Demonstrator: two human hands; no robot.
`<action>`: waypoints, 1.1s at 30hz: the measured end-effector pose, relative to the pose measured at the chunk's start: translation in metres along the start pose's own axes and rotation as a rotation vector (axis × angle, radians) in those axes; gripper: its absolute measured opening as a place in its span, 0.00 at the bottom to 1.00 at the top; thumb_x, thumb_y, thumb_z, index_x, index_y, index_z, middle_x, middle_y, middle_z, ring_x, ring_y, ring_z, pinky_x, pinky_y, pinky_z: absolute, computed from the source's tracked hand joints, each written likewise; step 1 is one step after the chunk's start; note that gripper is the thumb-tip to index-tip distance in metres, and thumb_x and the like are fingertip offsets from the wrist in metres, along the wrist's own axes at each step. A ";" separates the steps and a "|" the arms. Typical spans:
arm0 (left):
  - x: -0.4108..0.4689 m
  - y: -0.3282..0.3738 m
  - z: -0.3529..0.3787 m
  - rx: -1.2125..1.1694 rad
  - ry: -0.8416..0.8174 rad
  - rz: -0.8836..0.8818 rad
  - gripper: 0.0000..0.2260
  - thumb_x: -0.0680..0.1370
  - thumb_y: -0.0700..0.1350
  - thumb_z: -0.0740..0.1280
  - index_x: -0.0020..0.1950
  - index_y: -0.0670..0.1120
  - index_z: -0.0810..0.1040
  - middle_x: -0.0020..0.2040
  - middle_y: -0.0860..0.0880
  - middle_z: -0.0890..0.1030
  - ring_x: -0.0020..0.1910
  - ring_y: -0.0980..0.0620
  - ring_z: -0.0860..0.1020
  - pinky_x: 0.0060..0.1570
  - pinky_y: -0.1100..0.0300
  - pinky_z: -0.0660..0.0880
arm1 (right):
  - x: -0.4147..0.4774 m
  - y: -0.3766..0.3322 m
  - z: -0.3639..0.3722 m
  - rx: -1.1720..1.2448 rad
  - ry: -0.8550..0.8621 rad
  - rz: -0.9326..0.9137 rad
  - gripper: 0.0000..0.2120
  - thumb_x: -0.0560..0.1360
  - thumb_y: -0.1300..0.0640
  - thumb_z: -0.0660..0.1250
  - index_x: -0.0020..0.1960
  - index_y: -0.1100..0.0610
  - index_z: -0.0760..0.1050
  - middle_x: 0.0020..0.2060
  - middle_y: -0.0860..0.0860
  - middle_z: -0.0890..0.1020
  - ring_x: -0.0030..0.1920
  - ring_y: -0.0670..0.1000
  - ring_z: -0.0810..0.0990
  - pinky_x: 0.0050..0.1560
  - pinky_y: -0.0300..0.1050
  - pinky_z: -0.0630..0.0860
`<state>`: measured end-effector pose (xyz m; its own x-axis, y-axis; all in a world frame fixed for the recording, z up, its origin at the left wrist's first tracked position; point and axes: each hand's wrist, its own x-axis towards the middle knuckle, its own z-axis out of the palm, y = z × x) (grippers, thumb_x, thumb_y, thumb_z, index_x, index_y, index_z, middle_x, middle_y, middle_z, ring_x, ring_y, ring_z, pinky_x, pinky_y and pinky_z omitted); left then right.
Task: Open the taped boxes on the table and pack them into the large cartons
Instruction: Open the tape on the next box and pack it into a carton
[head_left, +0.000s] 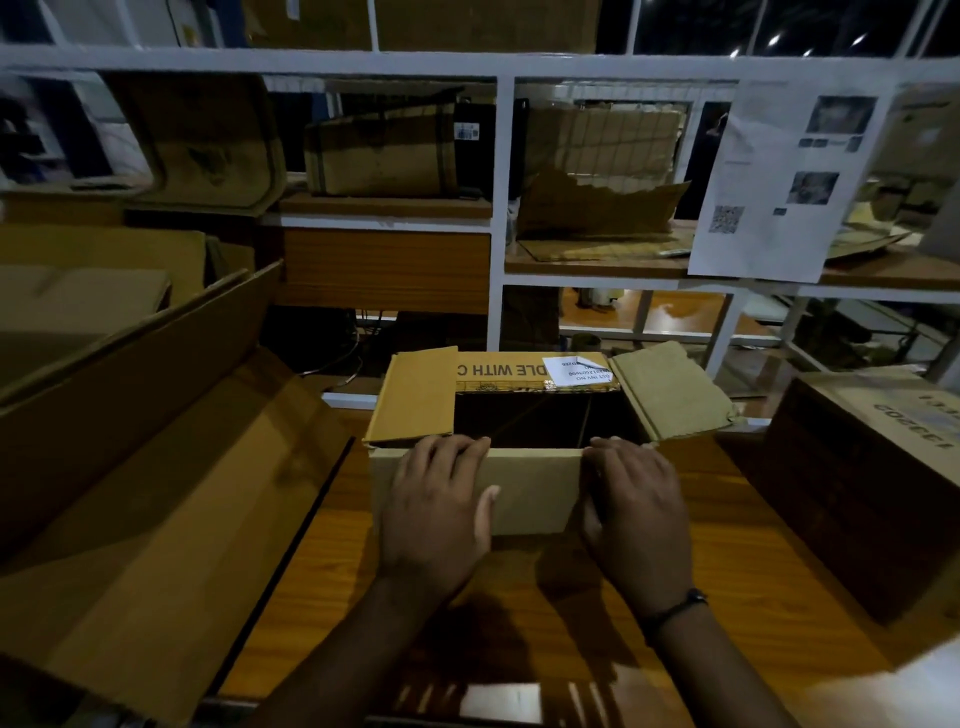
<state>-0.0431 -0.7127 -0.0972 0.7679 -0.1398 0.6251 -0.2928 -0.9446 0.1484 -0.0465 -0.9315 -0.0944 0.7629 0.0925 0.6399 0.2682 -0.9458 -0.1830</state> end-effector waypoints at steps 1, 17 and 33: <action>0.003 0.002 -0.001 0.021 -0.035 0.008 0.25 0.79 0.57 0.66 0.75 0.50 0.72 0.67 0.50 0.77 0.68 0.48 0.71 0.65 0.50 0.72 | 0.002 -0.010 0.003 0.000 -0.030 -0.039 0.25 0.67 0.53 0.75 0.62 0.56 0.78 0.63 0.55 0.80 0.65 0.57 0.77 0.71 0.60 0.68; 0.041 -0.040 -0.039 0.030 -0.094 -0.112 0.23 0.84 0.52 0.60 0.78 0.48 0.69 0.80 0.46 0.65 0.80 0.46 0.58 0.80 0.45 0.55 | 0.004 -0.058 0.031 0.062 0.042 -0.112 0.32 0.63 0.58 0.81 0.65 0.60 0.78 0.64 0.59 0.80 0.65 0.61 0.79 0.68 0.60 0.68; 0.063 -0.076 -0.038 -0.046 -0.107 -0.451 0.11 0.82 0.43 0.68 0.64 0.46 0.81 0.53 0.47 0.83 0.42 0.56 0.74 0.29 0.68 0.63 | 0.001 -0.062 0.038 0.104 0.090 -0.081 0.32 0.62 0.62 0.81 0.65 0.61 0.78 0.64 0.59 0.80 0.66 0.60 0.76 0.70 0.60 0.66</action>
<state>0.0064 -0.6389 -0.0401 0.8781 0.2500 0.4080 0.0608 -0.9040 0.4231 -0.0396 -0.8611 -0.1107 0.6819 0.1342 0.7190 0.3896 -0.8986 -0.2018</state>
